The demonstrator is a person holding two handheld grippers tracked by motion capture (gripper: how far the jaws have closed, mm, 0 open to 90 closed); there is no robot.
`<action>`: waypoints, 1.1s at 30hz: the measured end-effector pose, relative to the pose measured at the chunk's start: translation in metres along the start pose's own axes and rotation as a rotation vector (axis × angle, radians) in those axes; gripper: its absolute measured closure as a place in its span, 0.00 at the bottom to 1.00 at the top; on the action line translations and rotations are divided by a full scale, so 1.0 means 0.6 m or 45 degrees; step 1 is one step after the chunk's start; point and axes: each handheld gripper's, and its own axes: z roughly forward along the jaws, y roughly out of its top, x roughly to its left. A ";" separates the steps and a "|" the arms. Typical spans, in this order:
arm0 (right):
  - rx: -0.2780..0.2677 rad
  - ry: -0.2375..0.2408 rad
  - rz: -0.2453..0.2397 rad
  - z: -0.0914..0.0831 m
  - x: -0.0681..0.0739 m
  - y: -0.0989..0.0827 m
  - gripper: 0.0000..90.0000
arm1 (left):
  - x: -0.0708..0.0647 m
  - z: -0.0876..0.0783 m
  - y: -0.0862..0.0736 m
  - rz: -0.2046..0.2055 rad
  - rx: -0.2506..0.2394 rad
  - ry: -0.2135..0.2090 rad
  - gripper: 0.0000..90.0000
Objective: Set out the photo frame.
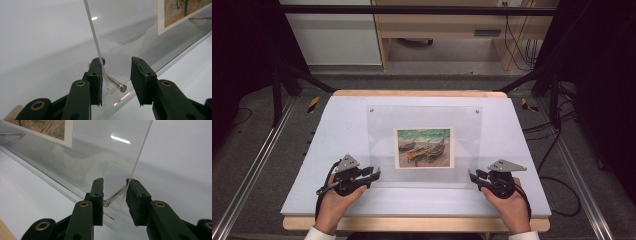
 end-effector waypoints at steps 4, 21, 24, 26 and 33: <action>0.002 -0.001 0.002 0.000 0.001 -0.001 0.75 | 0.000 0.000 0.000 0.000 0.002 0.001 0.69; 0.000 -0.004 0.000 -0.001 0.002 -0.003 0.75 | -0.001 -0.001 -0.001 0.006 0.007 0.002 0.69; 0.003 -0.004 -0.003 -0.001 0.002 -0.003 0.75 | -0.002 -0.001 -0.002 0.009 0.009 0.004 0.69; 0.002 -0.007 -0.008 -0.001 0.002 -0.004 0.75 | -0.002 -0.001 -0.002 0.011 0.012 0.004 0.69; 0.007 -0.012 -0.013 -0.002 0.004 -0.005 0.75 | -0.003 -0.002 -0.003 0.013 0.020 0.004 0.70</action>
